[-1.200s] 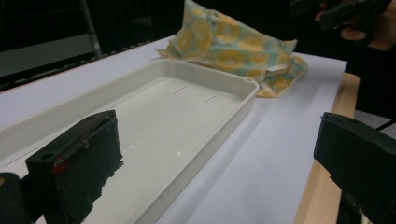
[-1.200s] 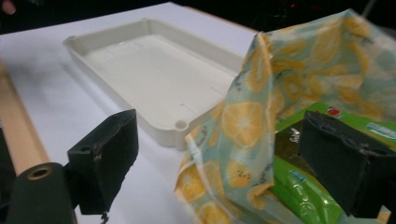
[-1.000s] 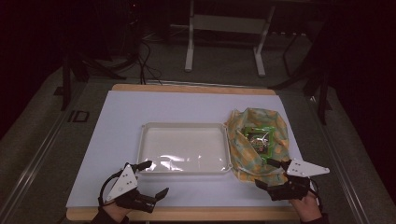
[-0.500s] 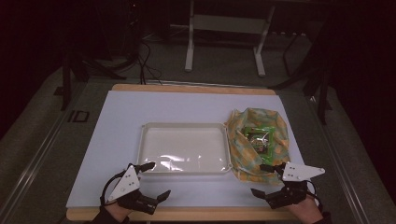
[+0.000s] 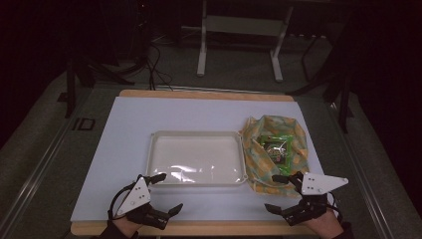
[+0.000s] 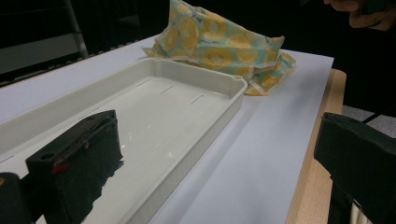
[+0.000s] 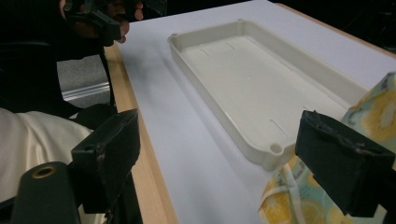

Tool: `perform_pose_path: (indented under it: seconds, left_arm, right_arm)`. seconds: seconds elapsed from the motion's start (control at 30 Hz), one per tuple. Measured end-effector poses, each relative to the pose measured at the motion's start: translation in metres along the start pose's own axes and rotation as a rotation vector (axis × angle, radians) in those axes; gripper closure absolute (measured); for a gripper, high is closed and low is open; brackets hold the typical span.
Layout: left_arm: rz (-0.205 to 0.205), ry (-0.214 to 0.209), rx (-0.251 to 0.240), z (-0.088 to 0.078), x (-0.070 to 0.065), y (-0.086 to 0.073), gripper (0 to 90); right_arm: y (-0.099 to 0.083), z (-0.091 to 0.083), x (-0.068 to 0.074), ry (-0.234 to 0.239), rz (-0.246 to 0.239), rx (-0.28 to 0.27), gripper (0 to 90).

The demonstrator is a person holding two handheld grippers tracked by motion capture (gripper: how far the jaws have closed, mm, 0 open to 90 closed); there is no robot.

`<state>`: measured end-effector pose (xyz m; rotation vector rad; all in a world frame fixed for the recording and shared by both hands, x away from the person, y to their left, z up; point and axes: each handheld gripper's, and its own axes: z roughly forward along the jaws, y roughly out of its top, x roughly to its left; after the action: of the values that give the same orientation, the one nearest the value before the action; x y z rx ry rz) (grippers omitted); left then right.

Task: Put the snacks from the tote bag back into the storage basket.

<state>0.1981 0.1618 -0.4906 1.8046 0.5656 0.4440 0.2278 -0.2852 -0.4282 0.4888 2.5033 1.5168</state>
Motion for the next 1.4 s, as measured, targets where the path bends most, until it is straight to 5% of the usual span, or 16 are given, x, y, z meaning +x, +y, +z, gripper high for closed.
perform_pose_path:
  seconds: [0.47,1.4]
  left_arm:
    - [0.005,-0.015,-0.003,0.001,-0.001,0.001,1.2]
    - [0.008,-0.026,0.000,0.002,-0.002,0.001,1.2]
  right_arm:
    - [0.032,-0.011,-0.005,-0.032,-0.072,-0.027,14.7]
    - [0.054,-0.031,-0.042,-0.190,-0.059,-0.099,15.6]
